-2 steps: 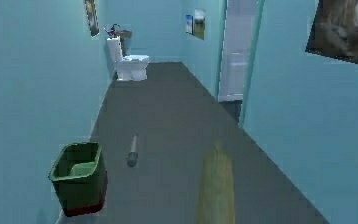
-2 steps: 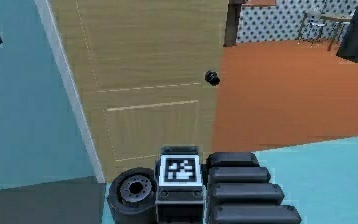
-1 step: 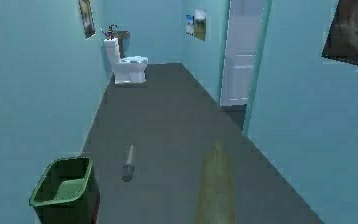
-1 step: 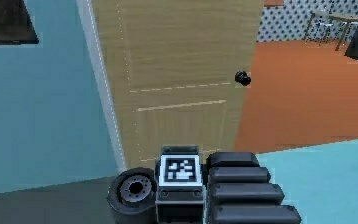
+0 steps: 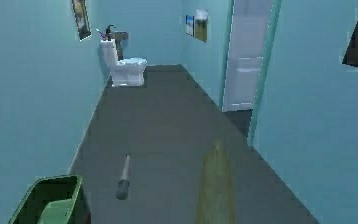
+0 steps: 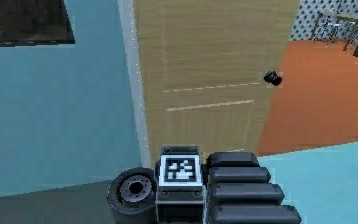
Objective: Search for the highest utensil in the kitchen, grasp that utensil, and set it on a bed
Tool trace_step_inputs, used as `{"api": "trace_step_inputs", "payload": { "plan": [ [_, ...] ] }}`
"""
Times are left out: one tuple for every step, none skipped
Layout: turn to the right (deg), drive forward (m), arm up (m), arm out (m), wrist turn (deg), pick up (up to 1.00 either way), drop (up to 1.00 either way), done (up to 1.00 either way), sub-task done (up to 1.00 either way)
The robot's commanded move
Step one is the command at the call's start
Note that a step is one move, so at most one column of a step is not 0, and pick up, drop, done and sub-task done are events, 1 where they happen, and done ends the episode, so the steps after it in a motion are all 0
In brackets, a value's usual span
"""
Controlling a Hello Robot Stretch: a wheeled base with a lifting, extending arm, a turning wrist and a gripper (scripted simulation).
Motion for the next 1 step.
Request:
{"api": "trace_step_inputs", "payload": {
  "plan": [
    [6.0,0.0,0.0,0.0,0.0,0.0,0.0,0.0,0.0]
  ]
}}
